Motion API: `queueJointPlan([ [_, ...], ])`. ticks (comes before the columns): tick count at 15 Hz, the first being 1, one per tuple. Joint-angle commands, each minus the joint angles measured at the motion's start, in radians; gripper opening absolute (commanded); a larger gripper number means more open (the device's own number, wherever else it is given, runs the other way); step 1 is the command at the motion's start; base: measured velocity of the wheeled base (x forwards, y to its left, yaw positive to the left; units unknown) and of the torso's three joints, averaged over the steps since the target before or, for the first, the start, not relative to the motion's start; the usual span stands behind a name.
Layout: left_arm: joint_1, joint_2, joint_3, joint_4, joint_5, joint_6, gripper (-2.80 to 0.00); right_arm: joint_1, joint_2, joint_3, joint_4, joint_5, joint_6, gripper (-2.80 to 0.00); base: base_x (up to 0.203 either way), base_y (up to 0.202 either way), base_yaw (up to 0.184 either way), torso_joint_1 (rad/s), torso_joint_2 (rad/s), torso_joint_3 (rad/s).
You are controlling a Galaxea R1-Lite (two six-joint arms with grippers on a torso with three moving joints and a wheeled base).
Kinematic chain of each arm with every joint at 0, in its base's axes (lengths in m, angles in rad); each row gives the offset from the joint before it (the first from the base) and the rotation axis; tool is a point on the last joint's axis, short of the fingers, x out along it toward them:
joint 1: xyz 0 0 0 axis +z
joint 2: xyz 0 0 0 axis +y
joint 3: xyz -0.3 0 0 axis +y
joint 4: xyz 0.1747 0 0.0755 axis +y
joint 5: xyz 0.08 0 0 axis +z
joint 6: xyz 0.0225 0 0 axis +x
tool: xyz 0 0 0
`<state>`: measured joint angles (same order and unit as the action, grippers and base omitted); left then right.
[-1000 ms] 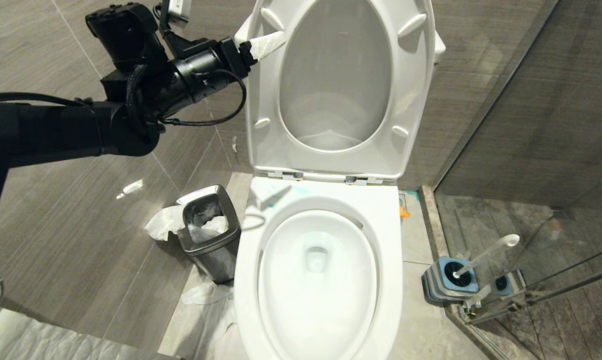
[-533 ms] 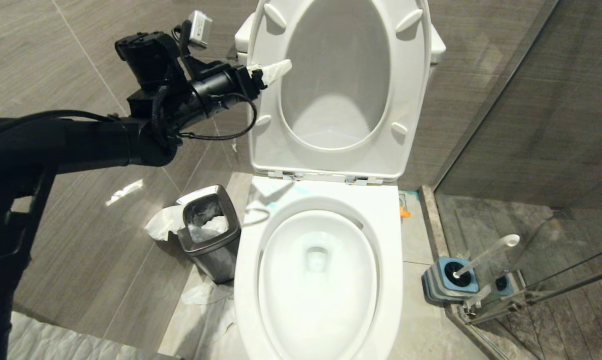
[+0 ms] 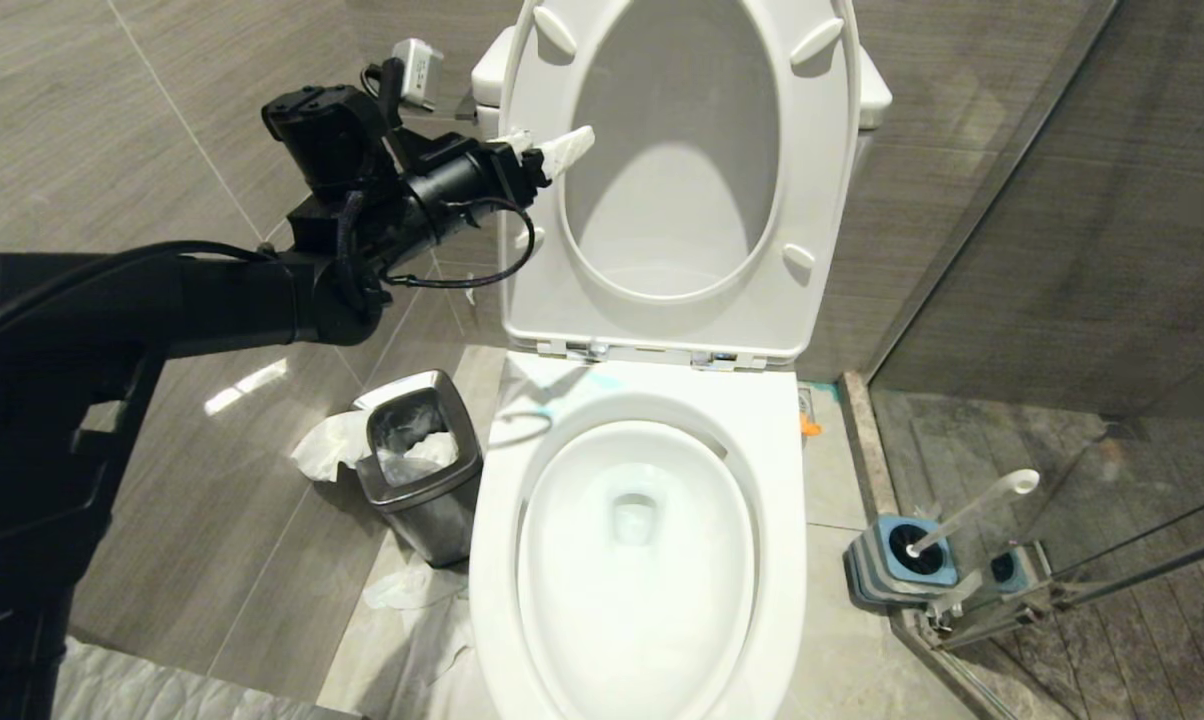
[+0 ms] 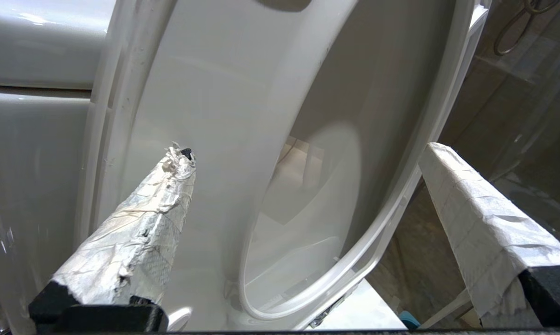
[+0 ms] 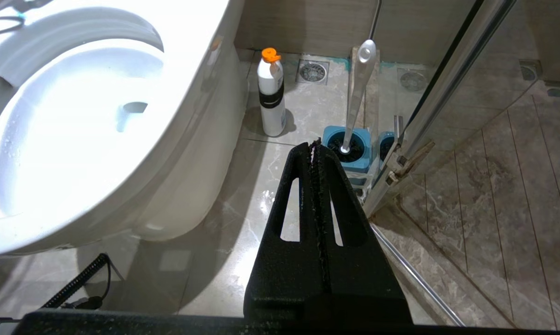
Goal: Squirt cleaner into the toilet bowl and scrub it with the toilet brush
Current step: Use the left hand to lift the toilet lid slightly
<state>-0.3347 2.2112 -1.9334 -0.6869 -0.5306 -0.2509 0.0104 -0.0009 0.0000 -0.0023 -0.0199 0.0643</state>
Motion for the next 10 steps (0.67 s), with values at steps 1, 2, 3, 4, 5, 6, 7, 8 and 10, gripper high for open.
queueJointPlan([
  [1, 0.001, -0.030, 0.002, 0.002, -0.003, -0.013, 0.00, 0.000, 0.001, 0.000, -0.001, 0.000, 0.000, -2.80, 0.000, 0.000, 0.000, 0.000, 0.00, 0.000],
  [2, 0.002, -0.049, 0.004, 0.003, -0.003, -0.024, 0.00, 0.000, 0.001, 0.000, -0.001, 0.000, 0.000, -2.80, 0.000, 0.000, 0.000, 0.000, 0.00, 0.000],
  [3, 0.003, -0.068, 0.007, 0.004, -0.002, -0.038, 0.00, 0.000, 0.001, 0.000, -0.001, 0.000, 0.000, -2.80, 0.000, 0.000, 0.000, 0.000, 0.00, 0.000],
  [4, 0.003, -0.089, 0.011, 0.004, 0.000, -0.056, 0.00, 0.000, 0.001, 0.000, 0.001, 0.000, 0.000, -2.80, 0.000, 0.000, 0.000, 0.000, 0.00, 0.000],
  [5, 0.002, -0.109, 0.022, 0.003, 0.001, -0.069, 0.00, 0.000, 0.001, 0.000, 0.000, 0.000, 0.000, -2.80, 0.000, 0.000, 0.000, 0.000, 0.00, 0.000],
  [6, 0.000, -0.136, 0.034, 0.003, 0.004, -0.084, 0.00, 0.000, 0.001, 0.000, -0.001, 0.000, 0.000, -2.80, 0.000, 0.000, 0.000, 0.000, 0.00, 0.000],
  [7, -0.001, -0.171, 0.055, 0.004, 0.005, -0.112, 0.00, 0.000, 0.001, 0.000, 0.000, 0.000, 0.000, -2.80, 0.000, 0.000, 0.000, 0.000, 0.00, 0.000],
  [8, -0.002, -0.202, 0.069, 0.006, 0.006, -0.144, 0.00, 0.000, 0.001, 0.000, -0.001, 0.000, 0.000, -2.80, 0.000, 0.000, 0.000, 0.000, 0.00, 0.000],
  [10, -0.006, -0.270, 0.090, 0.027, 0.006, -0.204, 0.00, 0.000, 0.001, 0.000, -0.001, 0.000, 0.000, -2.80, 0.000, 0.000, 0.000, 0.000, 0.00, 0.000],
])
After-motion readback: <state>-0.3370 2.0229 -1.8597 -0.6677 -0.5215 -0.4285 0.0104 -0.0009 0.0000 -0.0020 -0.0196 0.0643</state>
